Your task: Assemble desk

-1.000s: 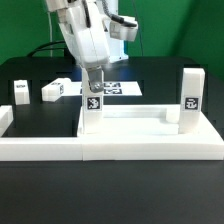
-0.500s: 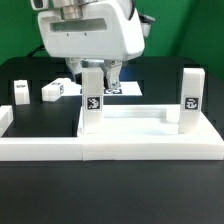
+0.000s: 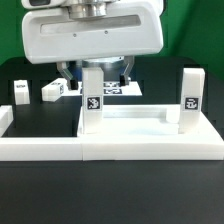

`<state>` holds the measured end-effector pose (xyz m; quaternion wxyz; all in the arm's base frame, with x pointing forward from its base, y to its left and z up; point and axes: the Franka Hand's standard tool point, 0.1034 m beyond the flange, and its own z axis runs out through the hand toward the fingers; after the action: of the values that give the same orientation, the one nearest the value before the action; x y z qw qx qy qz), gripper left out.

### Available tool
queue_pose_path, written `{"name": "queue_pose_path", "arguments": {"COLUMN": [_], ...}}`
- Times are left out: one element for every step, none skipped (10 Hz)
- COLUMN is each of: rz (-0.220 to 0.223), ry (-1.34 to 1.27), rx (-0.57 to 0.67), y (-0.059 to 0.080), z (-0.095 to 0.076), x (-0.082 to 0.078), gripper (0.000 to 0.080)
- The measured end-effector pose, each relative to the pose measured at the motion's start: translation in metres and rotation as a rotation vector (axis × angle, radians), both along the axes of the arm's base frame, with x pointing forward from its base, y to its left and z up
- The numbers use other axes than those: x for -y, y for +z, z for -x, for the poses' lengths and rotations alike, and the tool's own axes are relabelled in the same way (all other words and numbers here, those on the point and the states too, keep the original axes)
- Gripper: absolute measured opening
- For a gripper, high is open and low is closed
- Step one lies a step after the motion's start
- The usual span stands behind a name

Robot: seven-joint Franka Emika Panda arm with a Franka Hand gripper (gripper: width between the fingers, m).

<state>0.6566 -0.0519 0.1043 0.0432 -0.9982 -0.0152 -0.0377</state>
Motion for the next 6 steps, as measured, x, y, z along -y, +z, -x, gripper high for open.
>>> {"name": "queue_pose_path", "arguments": {"rz": [0.0,-0.002,-0.004,-0.009,-0.009,-0.012], "ry": [0.011,-0.016,-0.04,-0.105,-0.204,-0.256], "rx": [0.003,0.0,-0.002,-0.007,-0.016,-0.02], "y": [0.0,0.0,0.0,0.0001,0.0,-0.0001], "z": [-0.0002,-0.0002,-0.0002,-0.0003,0.0003,0.0004], "x": [-0.0004,-0.0001,-0.0001,-0.0001,0.0058,0.0066], "gripper": [0.0649,0.0649,0.0514,0.0376,0.0313,0.0313]}}
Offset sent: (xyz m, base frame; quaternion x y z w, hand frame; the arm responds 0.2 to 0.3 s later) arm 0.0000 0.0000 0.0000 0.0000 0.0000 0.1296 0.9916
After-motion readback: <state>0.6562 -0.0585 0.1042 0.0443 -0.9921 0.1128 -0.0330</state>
